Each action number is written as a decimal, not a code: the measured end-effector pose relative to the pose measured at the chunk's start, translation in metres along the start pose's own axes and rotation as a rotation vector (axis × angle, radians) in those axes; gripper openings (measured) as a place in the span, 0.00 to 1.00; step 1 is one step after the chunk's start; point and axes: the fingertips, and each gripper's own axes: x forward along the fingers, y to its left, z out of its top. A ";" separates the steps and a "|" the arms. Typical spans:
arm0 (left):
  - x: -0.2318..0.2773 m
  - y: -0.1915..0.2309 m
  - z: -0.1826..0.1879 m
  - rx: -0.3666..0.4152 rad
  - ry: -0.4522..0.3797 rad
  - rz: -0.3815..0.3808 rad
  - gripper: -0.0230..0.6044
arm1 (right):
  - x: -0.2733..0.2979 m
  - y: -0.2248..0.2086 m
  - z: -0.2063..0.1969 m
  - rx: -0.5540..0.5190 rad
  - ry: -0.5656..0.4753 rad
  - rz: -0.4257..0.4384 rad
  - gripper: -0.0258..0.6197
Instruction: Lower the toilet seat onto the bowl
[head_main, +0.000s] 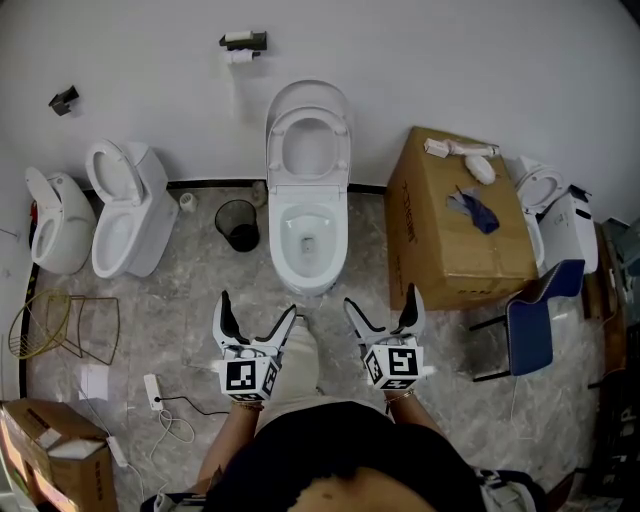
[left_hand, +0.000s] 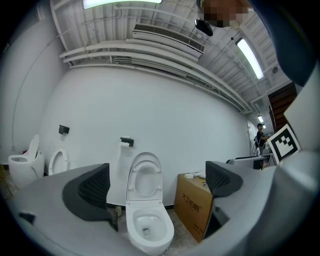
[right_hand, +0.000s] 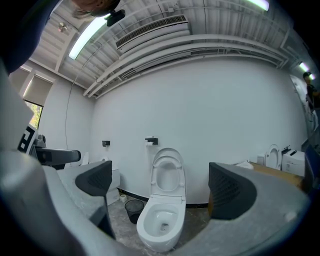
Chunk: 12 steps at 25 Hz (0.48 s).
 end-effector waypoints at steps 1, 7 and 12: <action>0.005 0.002 0.000 0.001 0.000 -0.001 0.94 | 0.005 -0.002 0.001 -0.001 0.000 -0.002 0.94; 0.040 0.015 0.002 0.013 0.008 -0.010 0.94 | 0.039 -0.009 0.004 0.001 -0.004 -0.015 0.94; 0.074 0.028 0.003 0.022 0.024 -0.020 0.94 | 0.076 -0.017 0.006 0.003 0.005 -0.026 0.94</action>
